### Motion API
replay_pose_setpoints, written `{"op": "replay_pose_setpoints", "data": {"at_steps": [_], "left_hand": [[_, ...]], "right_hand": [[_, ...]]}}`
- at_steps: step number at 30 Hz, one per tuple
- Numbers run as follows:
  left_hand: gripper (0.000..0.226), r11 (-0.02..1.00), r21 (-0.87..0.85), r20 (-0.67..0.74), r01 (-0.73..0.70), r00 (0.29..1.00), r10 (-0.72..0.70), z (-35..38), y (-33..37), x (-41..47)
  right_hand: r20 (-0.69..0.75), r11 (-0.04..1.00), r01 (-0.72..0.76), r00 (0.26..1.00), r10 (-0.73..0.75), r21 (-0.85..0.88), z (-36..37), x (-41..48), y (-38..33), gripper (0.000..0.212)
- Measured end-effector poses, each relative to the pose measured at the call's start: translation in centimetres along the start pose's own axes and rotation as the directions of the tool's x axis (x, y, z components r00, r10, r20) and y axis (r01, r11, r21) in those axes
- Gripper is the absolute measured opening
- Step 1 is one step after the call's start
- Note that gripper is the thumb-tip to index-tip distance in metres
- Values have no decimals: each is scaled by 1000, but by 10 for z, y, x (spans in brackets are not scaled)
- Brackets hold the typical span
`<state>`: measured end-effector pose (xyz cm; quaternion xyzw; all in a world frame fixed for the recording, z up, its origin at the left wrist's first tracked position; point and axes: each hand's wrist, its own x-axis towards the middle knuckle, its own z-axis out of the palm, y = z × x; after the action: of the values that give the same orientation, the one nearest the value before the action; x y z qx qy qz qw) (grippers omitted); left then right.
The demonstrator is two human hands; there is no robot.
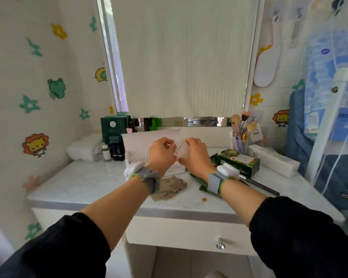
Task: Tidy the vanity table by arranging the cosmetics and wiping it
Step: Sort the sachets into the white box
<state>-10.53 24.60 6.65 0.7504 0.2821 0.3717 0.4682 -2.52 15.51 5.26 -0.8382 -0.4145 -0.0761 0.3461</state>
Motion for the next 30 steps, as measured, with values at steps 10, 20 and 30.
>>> {"op": "replay_pose_setpoints", "data": {"at_steps": [10, 20, 30], "left_hand": [[13, 976, 201, -76, -82, 992, 99, -13, -15, 23], [12, 926, 314, -129, -210, 957, 261, -12, -33, 31], [13, 818, 483, 31, -313, 939, 342, -8, -51, 27]], "right_hand": [[93, 996, 84, 992, -85, 19, 9, 28, -13, 59], [41, 983, 78, 995, -86, 164, 11, 39, -6, 61], [70, 992, 37, 996, -46, 124, 23, 38, 10, 56]]}}
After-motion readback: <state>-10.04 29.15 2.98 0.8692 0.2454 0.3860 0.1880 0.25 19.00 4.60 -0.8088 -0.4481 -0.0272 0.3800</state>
